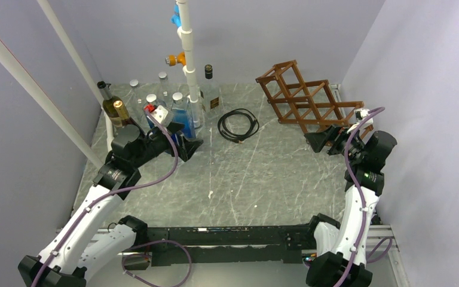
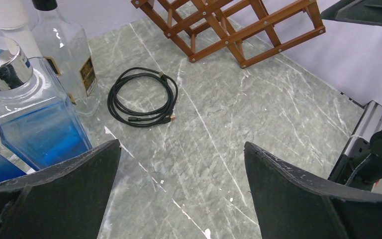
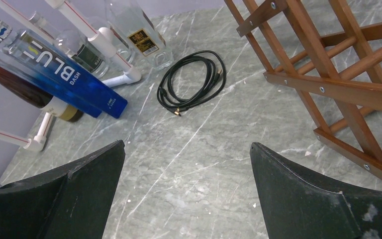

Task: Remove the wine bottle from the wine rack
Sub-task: Reset both arms

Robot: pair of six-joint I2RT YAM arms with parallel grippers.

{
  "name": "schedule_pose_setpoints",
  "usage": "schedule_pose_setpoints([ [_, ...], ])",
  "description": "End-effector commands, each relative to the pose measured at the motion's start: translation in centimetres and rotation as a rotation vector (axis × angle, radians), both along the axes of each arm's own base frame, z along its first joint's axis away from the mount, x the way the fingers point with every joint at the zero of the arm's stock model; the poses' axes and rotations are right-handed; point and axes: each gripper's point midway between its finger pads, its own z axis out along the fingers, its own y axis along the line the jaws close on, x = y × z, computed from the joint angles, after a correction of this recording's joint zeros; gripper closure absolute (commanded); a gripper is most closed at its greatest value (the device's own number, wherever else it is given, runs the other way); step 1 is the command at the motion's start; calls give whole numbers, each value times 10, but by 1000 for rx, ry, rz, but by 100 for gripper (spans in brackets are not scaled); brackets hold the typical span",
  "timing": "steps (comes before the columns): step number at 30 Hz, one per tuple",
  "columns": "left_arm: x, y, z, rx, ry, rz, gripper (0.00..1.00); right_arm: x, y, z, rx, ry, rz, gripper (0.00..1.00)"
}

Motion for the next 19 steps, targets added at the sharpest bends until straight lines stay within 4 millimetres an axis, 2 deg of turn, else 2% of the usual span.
schedule_pose_setpoints([
  [1, -8, -4, 16, -49, -5, -36, 0, 2, -5, 14, -29, -57, -34, 0],
  [8, -19, -2, 30, -91, -4, -41, 0, 1, -11, 18, -52, -83, -94, 0],
  [19, -28, -1, 33, -153, 29, -40, 0, -1, -14, 22, -65, -114, -125, 0],
])
